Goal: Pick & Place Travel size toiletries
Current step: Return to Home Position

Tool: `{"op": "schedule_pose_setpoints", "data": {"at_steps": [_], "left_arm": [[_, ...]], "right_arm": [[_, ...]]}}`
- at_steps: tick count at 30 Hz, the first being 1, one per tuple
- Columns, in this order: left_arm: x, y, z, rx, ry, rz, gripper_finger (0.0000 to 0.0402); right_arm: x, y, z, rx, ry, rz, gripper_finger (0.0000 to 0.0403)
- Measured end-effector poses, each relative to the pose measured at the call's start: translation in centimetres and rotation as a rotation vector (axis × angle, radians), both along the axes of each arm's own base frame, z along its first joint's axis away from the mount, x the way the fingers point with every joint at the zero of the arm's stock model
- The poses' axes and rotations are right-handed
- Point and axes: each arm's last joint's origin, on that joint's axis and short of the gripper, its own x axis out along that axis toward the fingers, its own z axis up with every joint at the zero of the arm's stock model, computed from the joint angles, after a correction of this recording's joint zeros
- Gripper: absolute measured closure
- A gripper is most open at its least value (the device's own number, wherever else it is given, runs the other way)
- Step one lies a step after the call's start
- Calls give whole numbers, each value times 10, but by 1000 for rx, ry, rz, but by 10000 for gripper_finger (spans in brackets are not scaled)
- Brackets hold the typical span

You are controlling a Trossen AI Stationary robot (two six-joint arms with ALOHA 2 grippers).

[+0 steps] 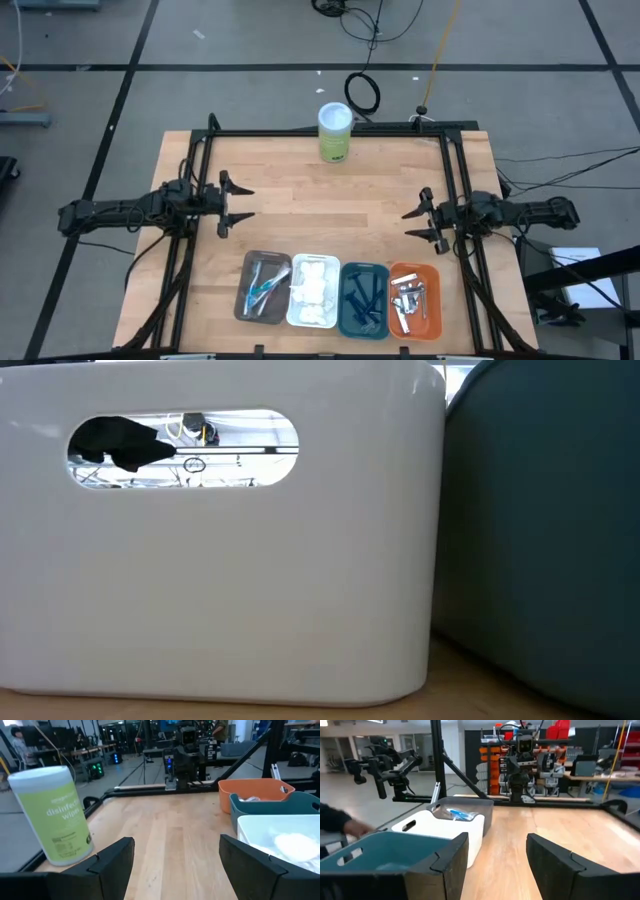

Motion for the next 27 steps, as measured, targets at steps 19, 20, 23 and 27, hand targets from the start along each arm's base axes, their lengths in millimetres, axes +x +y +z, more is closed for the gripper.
{"op": "schedule_pose_setpoints", "data": {"at_steps": [19,20,23,27], "left_arm": [[0,0,0,-7,-1,1,119],[0,0,0,-7,-1,1,119],[0,0,0,-9,-1,1,119],[0,0,0,-9,-1,1,119]], "right_arm": [[1,0,-1,58,19,5,212],[1,0,-1,58,19,5,211],[1,0,-1,58,19,5,212],[1,0,-1,58,19,5,215]]}}
